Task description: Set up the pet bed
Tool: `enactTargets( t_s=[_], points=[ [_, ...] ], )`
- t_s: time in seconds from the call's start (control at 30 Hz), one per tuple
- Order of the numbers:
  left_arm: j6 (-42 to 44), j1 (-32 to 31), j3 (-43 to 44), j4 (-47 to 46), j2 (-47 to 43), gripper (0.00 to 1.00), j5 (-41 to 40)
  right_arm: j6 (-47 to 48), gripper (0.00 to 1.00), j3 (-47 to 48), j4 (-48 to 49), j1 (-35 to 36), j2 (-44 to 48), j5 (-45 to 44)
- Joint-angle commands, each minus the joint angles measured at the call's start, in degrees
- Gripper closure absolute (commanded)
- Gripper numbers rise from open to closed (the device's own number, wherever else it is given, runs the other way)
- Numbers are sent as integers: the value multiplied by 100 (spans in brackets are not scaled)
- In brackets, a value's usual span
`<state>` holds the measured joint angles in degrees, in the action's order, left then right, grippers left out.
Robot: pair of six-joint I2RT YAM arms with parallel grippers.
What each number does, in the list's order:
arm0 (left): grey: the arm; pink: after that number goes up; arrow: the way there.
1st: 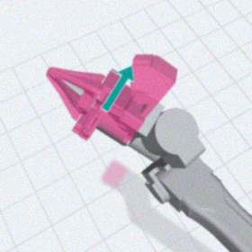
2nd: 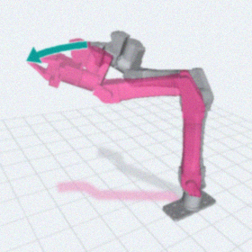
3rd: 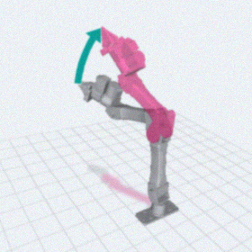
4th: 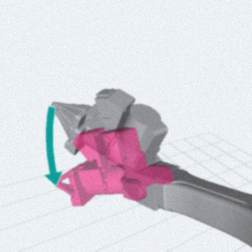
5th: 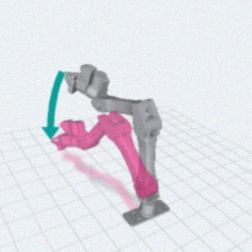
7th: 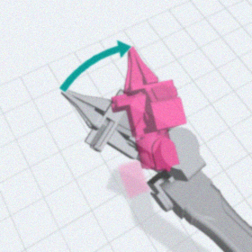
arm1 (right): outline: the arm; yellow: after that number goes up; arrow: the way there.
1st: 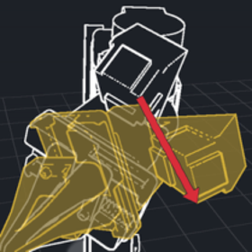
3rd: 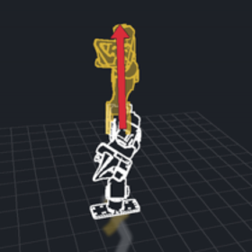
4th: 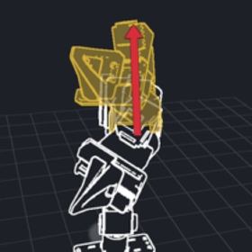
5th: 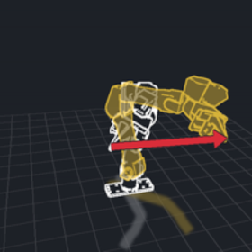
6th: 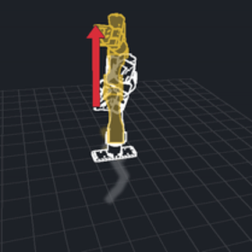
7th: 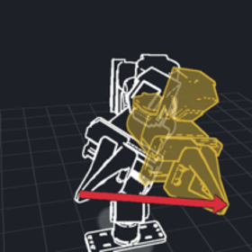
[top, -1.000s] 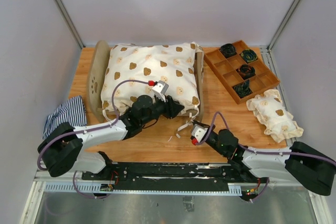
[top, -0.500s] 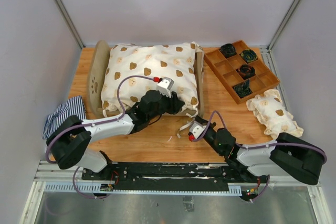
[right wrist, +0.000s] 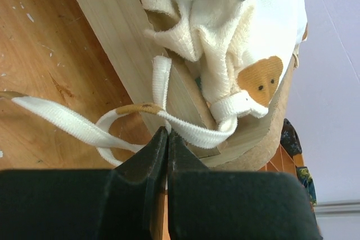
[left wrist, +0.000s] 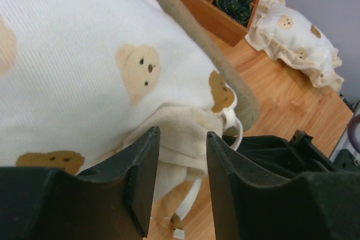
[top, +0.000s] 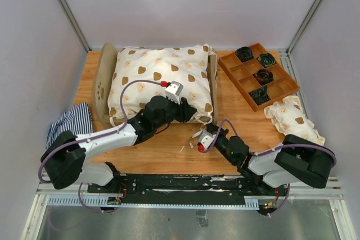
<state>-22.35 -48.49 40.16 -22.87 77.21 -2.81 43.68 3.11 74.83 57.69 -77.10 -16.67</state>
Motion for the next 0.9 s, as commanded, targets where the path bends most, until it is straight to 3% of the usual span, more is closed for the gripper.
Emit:
enactTargets(
  t_s=[0.0, 0.13, 0.4, 0.87],
  points=[
    [305, 41, -11, 172, -609, 56, 10, 225, 100, 105, 999, -70, -285, 371],
    [805, 41, -141, 426, -1020, 56, 160, 367, 100, 139, 1126, -66, -397, 521],
    [3021, 33, -778, 196, -1667, 59, 2313, 402, 100, 84, 1006, -82, -220, 849],
    [5701, 33, -1310, -174, -1594, 58, 2981, 386, 100, -9, 964, -368, -142, 1965]
  ],
)
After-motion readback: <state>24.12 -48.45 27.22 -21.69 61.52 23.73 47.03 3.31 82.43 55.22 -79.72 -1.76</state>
